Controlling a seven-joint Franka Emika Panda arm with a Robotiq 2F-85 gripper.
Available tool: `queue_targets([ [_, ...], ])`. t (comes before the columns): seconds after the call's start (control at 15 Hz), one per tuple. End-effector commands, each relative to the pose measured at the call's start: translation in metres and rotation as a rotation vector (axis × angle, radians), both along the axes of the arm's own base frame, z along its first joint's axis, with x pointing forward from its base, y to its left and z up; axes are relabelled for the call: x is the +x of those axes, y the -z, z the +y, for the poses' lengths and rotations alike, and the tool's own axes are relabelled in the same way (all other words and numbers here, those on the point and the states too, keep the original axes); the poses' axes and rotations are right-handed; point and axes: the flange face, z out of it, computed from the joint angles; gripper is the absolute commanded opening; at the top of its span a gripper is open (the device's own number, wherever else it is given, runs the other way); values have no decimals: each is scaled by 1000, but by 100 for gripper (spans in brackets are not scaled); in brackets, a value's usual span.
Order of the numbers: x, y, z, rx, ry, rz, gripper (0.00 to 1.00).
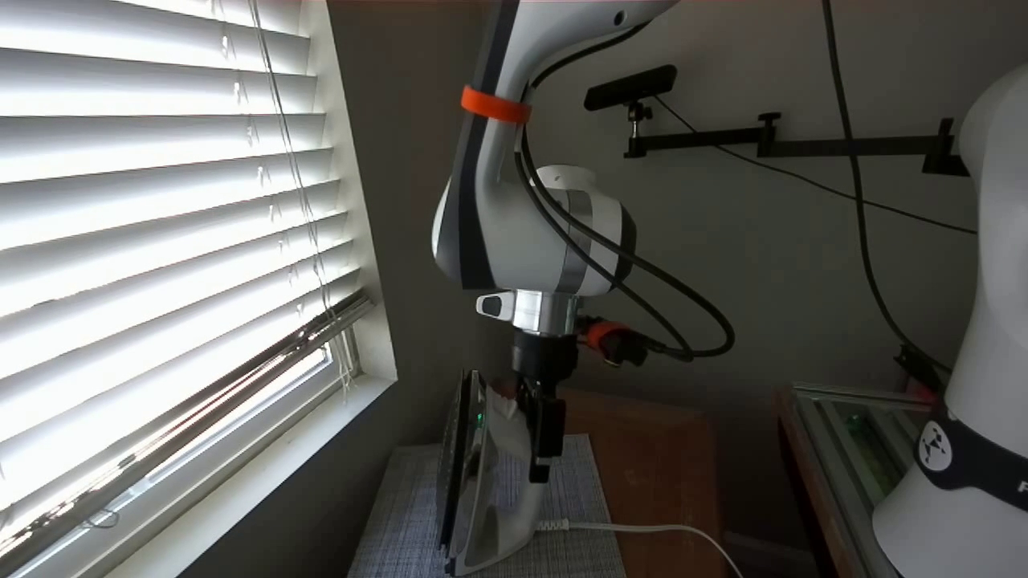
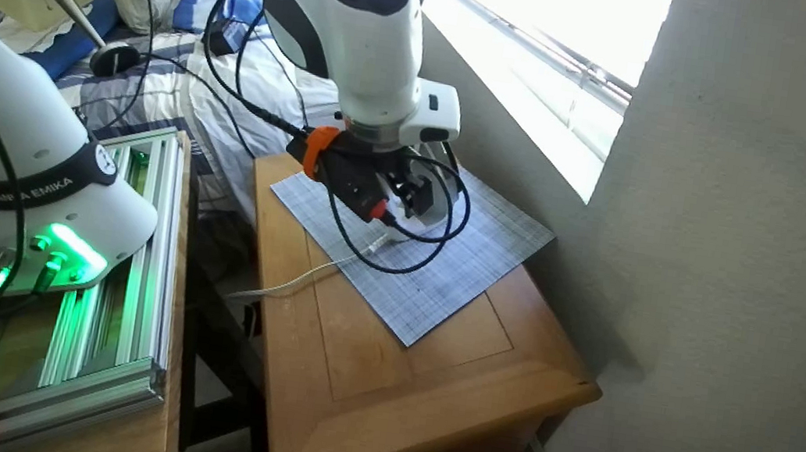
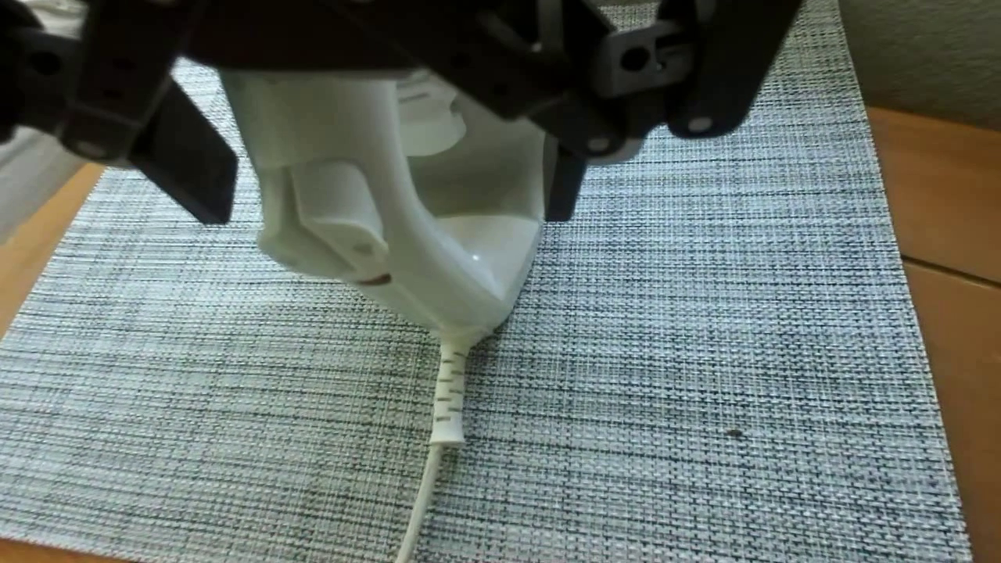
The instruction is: Lay the iron on the placemat.
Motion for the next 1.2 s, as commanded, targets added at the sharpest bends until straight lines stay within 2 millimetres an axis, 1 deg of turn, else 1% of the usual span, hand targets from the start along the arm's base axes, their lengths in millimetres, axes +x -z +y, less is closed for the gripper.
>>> queue_targets([
  [0.0,10,4,-4,27,-1,-34,100],
  [0.13,10,1,-5,40,-1,-52,100],
  [0.2,11,1,-6,45,-3,-59,95],
  [0.27,11,1,-7,49,-7,-65,77],
  [0.33,11,1,-8,55,-6,-70,71],
  [0.4,11,1,-9,57,-9,-75,69],
  [0.47,10,2,-10,62,-10,-78,63],
  [0.53,10,2,-11,64,-11,-79,54],
  [0.6,9,3,-12,65,-13,-81,86],
  [0.73,8,4,-13,67,-10,-86,93],
  [0.8,8,4,-14,68,-11,-89,50],
  [0.87,8,4,-14,66,-12,-93,53],
  [0.93,7,4,-14,66,-14,-95,53],
  [1.0,7,4,-15,66,-14,-97,47],
  [1.07,7,4,-15,68,-13,-99,38],
  [1.13,6,4,-15,68,-12,-101,31],
])
